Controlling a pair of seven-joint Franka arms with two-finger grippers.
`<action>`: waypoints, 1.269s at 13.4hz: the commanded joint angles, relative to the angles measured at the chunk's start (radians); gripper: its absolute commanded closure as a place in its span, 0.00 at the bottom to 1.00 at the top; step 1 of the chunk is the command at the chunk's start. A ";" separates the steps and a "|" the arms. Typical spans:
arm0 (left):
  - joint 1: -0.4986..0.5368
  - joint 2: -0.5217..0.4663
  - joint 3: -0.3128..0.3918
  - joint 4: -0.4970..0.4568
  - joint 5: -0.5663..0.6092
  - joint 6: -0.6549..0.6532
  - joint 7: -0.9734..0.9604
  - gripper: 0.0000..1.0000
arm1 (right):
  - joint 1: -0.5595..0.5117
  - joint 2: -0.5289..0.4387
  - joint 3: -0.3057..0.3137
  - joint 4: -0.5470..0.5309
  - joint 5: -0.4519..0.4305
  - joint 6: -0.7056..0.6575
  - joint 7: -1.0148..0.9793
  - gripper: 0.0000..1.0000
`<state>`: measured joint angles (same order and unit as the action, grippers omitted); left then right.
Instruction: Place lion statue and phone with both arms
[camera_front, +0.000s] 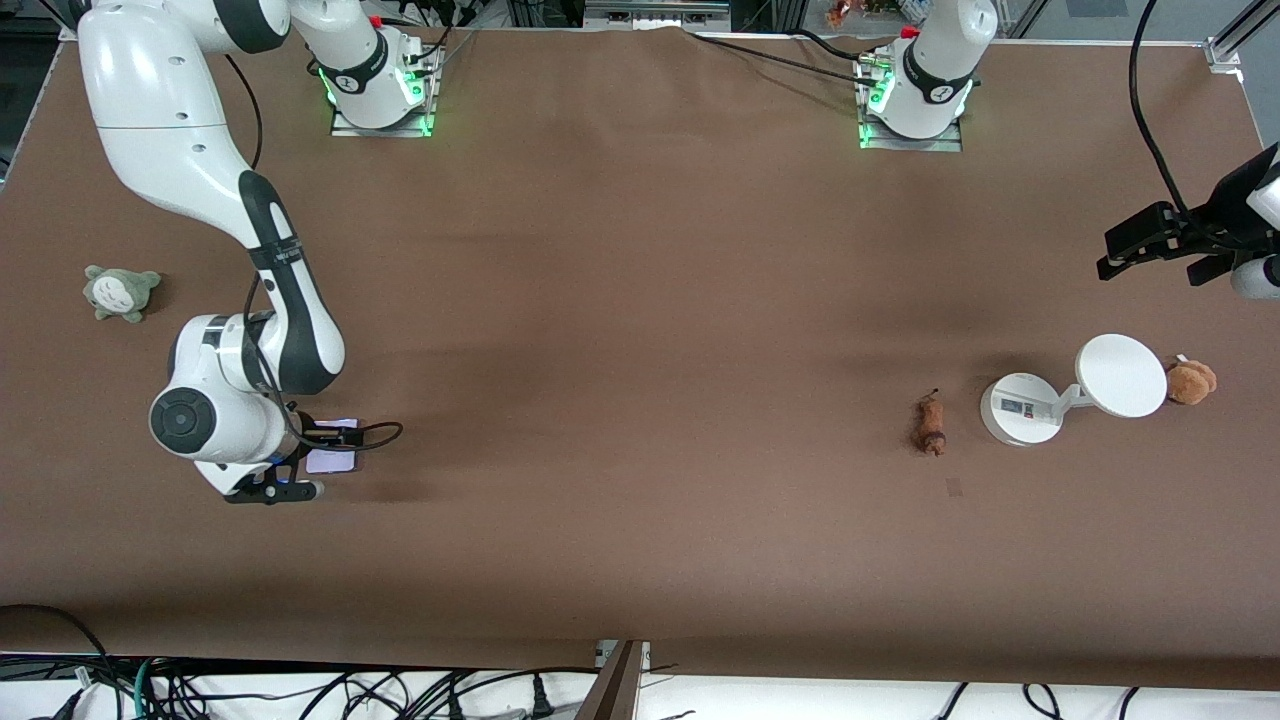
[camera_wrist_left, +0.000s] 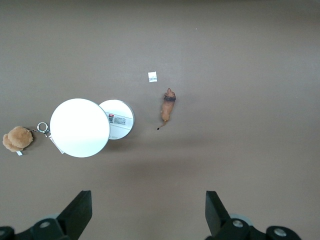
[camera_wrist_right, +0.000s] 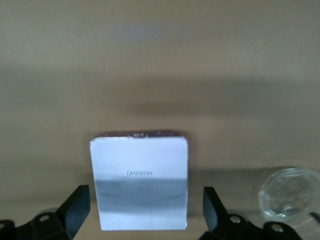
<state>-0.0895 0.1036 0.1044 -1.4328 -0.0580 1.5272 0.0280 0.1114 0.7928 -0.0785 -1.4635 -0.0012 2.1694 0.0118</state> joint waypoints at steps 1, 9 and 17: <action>0.001 0.013 0.003 0.031 -0.002 -0.009 0.009 0.00 | -0.015 -0.088 0.003 0.019 -0.005 -0.077 -0.026 0.00; 0.008 0.014 0.003 0.029 -0.003 -0.009 0.009 0.00 | -0.018 -0.297 -0.057 0.184 0.000 -0.555 -0.147 0.00; 0.010 0.014 0.003 0.029 -0.008 -0.009 0.007 0.00 | 0.008 -0.661 -0.049 0.020 -0.003 -0.773 -0.148 0.00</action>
<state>-0.0831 0.1038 0.1061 -1.4323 -0.0579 1.5272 0.0279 0.1202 0.2199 -0.1316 -1.3493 -0.0006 1.3867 -0.1302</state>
